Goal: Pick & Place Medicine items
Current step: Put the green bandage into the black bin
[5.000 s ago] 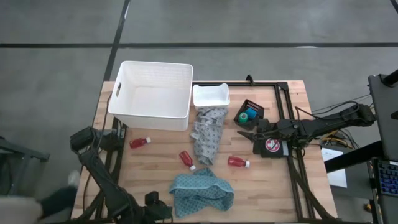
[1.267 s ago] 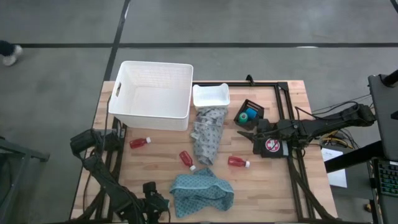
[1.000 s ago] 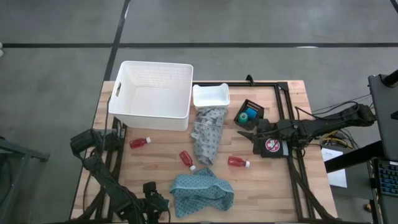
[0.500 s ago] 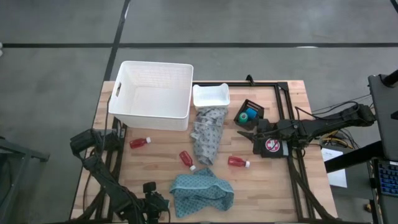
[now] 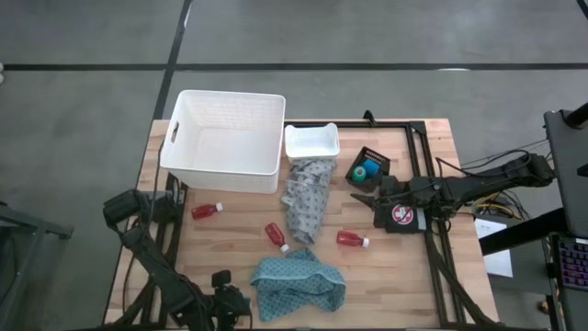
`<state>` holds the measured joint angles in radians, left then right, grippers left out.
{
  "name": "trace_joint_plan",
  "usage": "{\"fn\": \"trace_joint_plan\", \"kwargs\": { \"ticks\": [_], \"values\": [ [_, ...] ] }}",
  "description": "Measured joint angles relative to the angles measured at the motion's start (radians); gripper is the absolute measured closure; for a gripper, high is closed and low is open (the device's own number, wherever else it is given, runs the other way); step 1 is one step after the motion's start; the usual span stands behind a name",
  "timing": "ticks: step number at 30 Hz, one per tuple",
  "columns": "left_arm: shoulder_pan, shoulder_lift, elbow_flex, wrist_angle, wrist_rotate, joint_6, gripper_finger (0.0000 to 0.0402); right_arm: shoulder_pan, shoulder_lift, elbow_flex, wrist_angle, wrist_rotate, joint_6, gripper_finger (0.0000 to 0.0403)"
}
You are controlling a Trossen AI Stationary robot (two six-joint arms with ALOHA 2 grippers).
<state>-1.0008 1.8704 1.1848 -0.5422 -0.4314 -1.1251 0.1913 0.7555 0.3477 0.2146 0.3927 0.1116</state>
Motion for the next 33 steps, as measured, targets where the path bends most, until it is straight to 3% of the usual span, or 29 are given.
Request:
{"fn": "trace_joint_plan", "kwargs": {
  "ticks": [8, 17, 20, 27, 33],
  "values": [
    [0.001, -0.063, 0.014, -0.008, -0.057, 0.004, 0.0233, 0.000, 0.000, 0.000, 0.000, 0.000, 0.000, 0.0248],
    [0.036, -0.233, 0.011, -0.011, -0.383, 0.243, 0.0230, 0.000, 0.000, 0.000, 0.000, 0.000, 0.000, 0.0248],
    [0.079, -0.291, 0.005, -0.007, -0.428, 0.374, 0.0229, 0.000, 0.000, 0.000, 0.000, 0.000, 0.000, 0.0248],
    [0.285, -0.416, 0.004, 0.023, -0.417, 0.618, 0.0229, 0.000, 0.000, 0.000, 0.000, 0.000, 0.000, 0.0248],
    [0.532, -0.451, 0.004, 0.110, -0.174, 0.784, 0.0229, 0.000, 0.000, 0.000, 0.000, 0.000, 0.000, 0.0248]
  ]
}}
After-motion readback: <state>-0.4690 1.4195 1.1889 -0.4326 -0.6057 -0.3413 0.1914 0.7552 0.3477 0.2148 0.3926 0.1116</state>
